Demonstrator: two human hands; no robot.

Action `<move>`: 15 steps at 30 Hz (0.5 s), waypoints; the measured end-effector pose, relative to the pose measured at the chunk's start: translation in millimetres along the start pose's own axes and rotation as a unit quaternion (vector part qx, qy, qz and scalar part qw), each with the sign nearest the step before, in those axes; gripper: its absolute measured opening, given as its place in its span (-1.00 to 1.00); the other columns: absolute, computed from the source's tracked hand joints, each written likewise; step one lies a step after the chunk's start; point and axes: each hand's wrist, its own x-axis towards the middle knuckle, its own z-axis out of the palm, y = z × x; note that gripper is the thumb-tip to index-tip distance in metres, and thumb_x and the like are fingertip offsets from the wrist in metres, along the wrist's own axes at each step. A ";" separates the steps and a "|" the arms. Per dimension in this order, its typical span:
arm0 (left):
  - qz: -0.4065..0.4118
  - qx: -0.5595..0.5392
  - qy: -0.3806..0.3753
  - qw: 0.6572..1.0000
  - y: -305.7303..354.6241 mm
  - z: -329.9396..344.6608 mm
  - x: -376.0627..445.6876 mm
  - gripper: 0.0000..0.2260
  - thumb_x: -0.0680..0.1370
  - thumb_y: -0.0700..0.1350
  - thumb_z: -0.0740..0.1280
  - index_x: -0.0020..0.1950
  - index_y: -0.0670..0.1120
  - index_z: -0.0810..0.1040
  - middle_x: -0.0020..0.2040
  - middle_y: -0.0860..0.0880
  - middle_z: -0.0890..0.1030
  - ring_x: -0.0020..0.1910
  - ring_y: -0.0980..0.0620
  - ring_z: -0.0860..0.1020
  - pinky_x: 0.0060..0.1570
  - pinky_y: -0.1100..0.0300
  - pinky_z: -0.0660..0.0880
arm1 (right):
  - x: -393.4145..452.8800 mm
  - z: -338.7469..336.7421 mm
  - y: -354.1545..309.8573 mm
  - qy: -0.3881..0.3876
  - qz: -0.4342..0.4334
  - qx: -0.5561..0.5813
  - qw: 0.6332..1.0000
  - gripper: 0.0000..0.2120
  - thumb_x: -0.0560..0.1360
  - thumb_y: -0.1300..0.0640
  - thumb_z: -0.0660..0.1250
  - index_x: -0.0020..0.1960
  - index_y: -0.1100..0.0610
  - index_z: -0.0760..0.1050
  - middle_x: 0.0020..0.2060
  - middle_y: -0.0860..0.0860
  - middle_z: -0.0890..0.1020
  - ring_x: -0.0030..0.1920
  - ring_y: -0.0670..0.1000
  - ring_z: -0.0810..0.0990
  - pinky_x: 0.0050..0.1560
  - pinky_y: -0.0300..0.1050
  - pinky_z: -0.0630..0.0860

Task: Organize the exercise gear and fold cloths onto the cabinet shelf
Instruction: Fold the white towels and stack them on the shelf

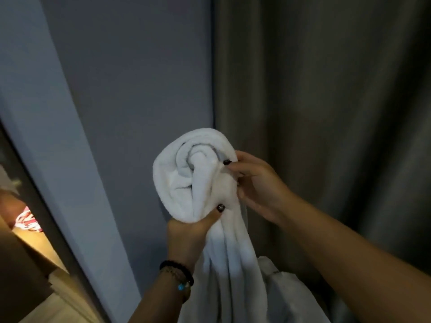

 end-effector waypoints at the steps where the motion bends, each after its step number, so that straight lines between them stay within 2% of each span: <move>1: -0.002 -0.012 0.015 1.000 -0.9 -3.1 0.9 -0.53 0.08 0.11 0.63 -0.05 0.15 0.65 -0.06 0.17 0.70 -0.05 0.16 0.66 -0.07 0.15 0.60 | 0.9 0.3 2.8 -0.003 0.001 -0.010 1.000 -0.64 0.51 0.38 0.21 0.29 0.27 0.46 0.06 0.23 0.62 0.05 0.14 0.61 0.19 0.12 0.50; 3: -0.002 -0.022 0.023 0.999 0.1 -7.5 0.6 -0.56 0.12 0.08 0.62 -0.04 0.17 0.64 -0.05 0.21 0.69 -0.06 0.21 0.65 -0.15 0.28 0.59 | 0.2 -1.3 14.5 0.000 0.008 -0.042 0.999 -0.61 0.50 0.37 0.25 0.32 0.20 0.45 0.02 0.10 0.64 0.01 0.05 0.63 0.17 0.04 0.53; 5: -0.004 -0.035 0.025 0.999 3.7 -9.9 -1.3 -0.58 0.17 0.08 0.62 -0.01 0.19 0.62 -0.02 0.22 0.68 -0.05 0.23 0.64 -0.15 0.31 0.58 | -4.2 -5.0 33.2 0.013 0.017 -0.093 0.995 -0.59 0.49 0.33 0.32 0.31 0.14 0.45 0.10 0.06 0.64 0.09 0.04 0.63 0.16 -0.01 0.55; 9: -0.042 -0.073 0.049 0.995 14.2 -18.2 -13.2 -0.41 0.20 0.09 0.62 0.19 0.06 0.60 0.06 0.09 0.69 0.03 0.08 0.66 0.05 0.05 0.59 | -20.2 -10.6 68.7 0.004 0.001 -0.209 0.978 -0.66 0.47 0.20 0.41 0.19 -0.04 0.45 0.07 -0.11 0.59 0.05 -0.13 0.61 0.03 -0.23 0.59; 12: -0.053 -0.086 0.102 0.990 18.0 -25.8 -26.7 -0.39 0.15 0.03 0.65 0.16 0.01 0.62 0.02 0.07 0.70 -0.01 0.07 0.67 -0.01 0.08 0.61 | -31.1 -13.0 93.7 -0.011 0.036 -0.200 0.979 -0.65 0.47 0.10 0.42 0.18 -0.14 0.41 0.05 -0.15 0.58 -0.04 -0.20 0.61 -0.22 -0.39 0.53; 15: -0.059 -0.094 0.155 0.982 18.7 -33.6 -43.7 -0.36 0.09 0.03 0.62 0.14 -0.03 0.62 -0.01 0.03 0.71 -0.07 0.05 0.68 -0.10 0.10 0.64 | -44.6 -10.5 119.4 -0.014 0.093 -0.158 0.983 -0.75 0.47 -0.02 0.39 0.13 -0.17 0.46 -0.04 -0.18 0.63 -0.12 -0.21 0.64 -0.29 -0.39 0.51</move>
